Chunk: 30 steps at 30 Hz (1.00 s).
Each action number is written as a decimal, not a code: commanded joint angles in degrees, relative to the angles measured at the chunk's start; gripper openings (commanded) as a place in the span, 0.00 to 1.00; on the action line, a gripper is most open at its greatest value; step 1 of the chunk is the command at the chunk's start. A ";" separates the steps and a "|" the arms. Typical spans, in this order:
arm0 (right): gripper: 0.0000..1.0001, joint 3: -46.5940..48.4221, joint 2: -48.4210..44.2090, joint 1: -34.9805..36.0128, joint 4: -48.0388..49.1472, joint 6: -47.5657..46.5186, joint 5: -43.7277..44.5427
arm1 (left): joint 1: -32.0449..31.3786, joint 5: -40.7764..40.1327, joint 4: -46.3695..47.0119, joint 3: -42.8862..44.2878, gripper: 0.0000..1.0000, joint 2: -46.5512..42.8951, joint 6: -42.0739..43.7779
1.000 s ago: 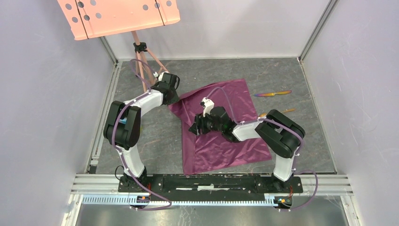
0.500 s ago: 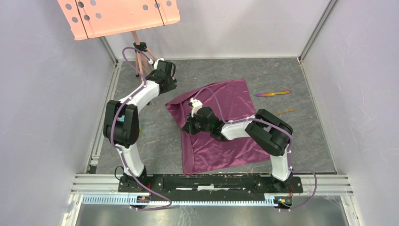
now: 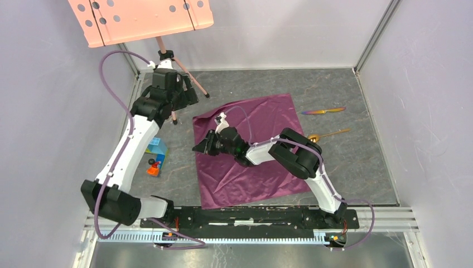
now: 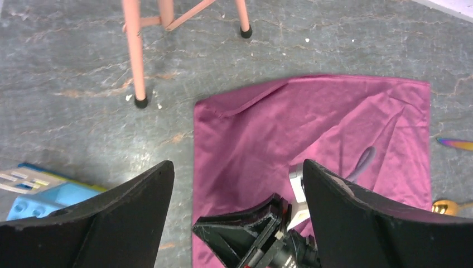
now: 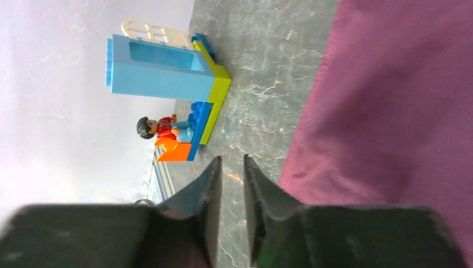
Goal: Fold the napkin into a case and place the utensils inside
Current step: Smooth out the napkin at the center of the board.
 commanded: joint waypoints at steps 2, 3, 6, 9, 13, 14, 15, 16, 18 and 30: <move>0.40 3.90 -1.54 1.46 0.83 -2.35 -0.97 | 1.15 -0.23 -5.89 -3.62 0.96 -4.60 4.80; 0.47 3.04 -2.89 1.17 -0.61 -4.41 -1.17 | 1.27 0.15 -5.87 -3.99 0.96 -4.98 4.42; 0.58 -2.78 -10.85 0.08 -5.57 -12.51 -0.88 | 1.38 3.76 -4.13 -6.05 0.97 -5.82 1.50; 0.71 -7.06 -20.78 -1.73 -19.61 -24.19 1.98 | 1.38 10.79 1.92 -10.47 0.97 -6.08 -1.37; 0.79 -9.07 -30.75 -5.31 -42.59 -40.83 6.03 | 1.03 20.41 10.28 -16.64 1.00 -4.32 -5.86; 0.81 -10.81 -33.07 -6.33 -46.37 -43.73 8.34 | 0.83 21.50 12.65 -18.59 1.00 -3.83 -7.21; 0.83 -13.08 -36.08 -7.39 -49.18 -46.63 11.64 | 0.46 22.65 15.22 -20.31 1.00 -3.13 -8.44; 0.87 -15.26 -38.82 -8.74 -51.06 -48.28 14.25 | 0.16 23.64 17.17 -22.08 1.00 -2.27 -9.39; 0.87 -19.34 -43.81 -12.58 -53.92 -50.07 15.35 | -2.00 25.45 20.84 -24.10 1.00 1.32 -10.90; 0.97 -31.48 -53.89 -22.51 -55.57 -46.81 17.84 | -6.73 12.13 27.18 -23.15 1.00 20.31 -16.89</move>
